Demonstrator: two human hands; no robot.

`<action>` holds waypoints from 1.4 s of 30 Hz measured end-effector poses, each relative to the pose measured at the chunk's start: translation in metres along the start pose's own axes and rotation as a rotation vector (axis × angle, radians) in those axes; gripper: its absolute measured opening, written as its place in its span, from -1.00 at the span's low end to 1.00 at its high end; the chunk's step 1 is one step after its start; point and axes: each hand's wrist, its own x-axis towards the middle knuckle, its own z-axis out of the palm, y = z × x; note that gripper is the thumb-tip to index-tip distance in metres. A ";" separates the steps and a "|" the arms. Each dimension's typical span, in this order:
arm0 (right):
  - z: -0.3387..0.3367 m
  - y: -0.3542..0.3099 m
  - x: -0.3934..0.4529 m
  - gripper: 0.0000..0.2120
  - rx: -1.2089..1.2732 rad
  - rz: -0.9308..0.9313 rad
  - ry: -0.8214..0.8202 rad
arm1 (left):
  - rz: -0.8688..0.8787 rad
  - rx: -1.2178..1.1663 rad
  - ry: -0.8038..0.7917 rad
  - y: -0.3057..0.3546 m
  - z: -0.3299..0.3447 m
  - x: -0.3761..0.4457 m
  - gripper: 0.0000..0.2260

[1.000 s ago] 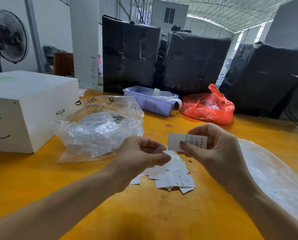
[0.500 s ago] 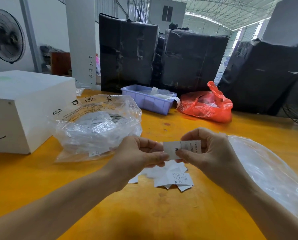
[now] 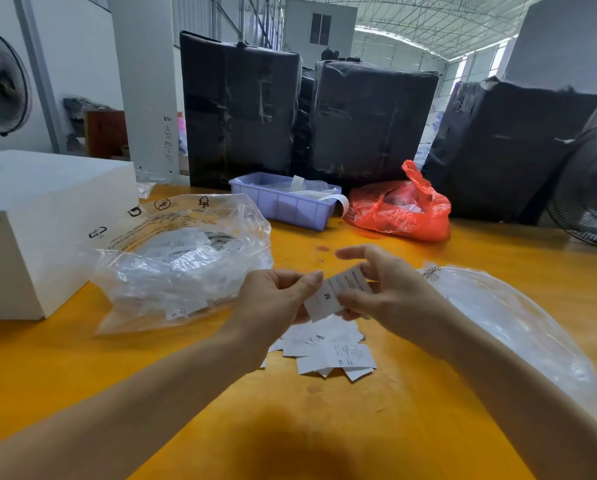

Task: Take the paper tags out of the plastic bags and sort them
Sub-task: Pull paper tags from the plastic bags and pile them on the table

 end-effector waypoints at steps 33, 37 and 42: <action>0.013 0.018 -0.007 -0.74 -0.295 -0.298 0.340 | 0.173 0.194 0.423 0.004 -0.039 0.051 -0.78; -0.008 0.031 -0.026 -0.79 -0.258 -0.263 0.344 | 0.115 0.462 0.547 0.013 -0.092 0.092 -0.82; -0.041 0.055 -0.055 -0.78 -0.185 -0.253 0.383 | -0.004 0.755 0.535 0.007 -0.129 0.129 -0.82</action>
